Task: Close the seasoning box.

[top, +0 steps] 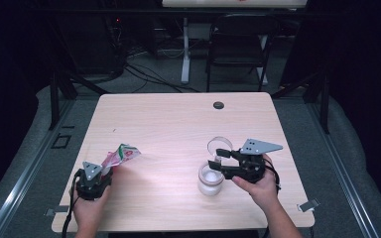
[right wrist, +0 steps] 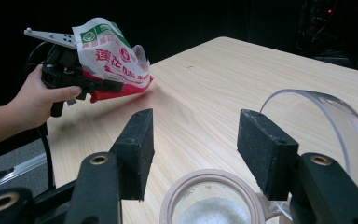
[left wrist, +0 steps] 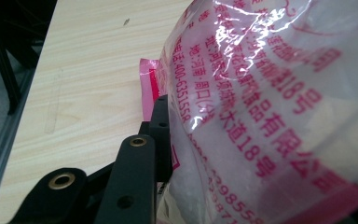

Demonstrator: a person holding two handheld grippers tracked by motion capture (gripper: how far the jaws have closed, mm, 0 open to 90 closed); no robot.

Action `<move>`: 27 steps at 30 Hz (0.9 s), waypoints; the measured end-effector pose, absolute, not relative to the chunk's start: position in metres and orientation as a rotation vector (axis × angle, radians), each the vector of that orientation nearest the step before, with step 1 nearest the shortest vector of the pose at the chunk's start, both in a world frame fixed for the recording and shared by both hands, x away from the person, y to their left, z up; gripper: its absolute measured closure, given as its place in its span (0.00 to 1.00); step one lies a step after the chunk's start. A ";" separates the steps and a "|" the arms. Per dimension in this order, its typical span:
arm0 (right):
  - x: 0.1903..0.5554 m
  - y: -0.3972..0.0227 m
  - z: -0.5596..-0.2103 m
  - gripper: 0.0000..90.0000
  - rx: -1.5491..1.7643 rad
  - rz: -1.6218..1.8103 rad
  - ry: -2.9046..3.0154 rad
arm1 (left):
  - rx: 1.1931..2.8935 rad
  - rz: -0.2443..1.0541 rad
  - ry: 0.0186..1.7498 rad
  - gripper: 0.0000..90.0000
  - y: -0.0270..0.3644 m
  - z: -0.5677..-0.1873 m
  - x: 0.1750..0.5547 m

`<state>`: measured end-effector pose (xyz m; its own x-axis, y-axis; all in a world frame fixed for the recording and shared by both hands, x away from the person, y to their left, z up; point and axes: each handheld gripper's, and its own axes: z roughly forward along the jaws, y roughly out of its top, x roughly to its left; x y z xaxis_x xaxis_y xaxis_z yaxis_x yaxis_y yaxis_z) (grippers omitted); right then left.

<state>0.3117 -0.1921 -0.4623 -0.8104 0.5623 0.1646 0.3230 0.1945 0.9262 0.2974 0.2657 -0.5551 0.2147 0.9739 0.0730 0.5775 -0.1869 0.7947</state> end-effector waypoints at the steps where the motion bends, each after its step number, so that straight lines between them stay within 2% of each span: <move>1: 0.312 -0.192 -0.462 0.51 0.854 1.667 2.252 | 1.846 0.795 1.444 0.79 0.266 -0.556 0.298; 12: 0.312 -0.192 -0.463 0.51 0.857 1.667 2.257 | 1.816 0.735 1.500 0.77 0.273 -0.564 0.299; 19: 0.312 -0.192 -0.464 0.51 0.861 1.664 2.258 | 1.807 0.700 1.513 0.69 0.273 -0.566 0.299; 23: 0.312 -0.192 -0.464 0.51 0.862 1.666 2.257 | 1.782 0.686 1.490 0.62 0.274 -0.566 0.299; 27: 0.312 -0.192 -0.464 0.51 0.865 1.666 2.256 | 1.784 0.714 1.451 0.46 0.270 -0.564 0.298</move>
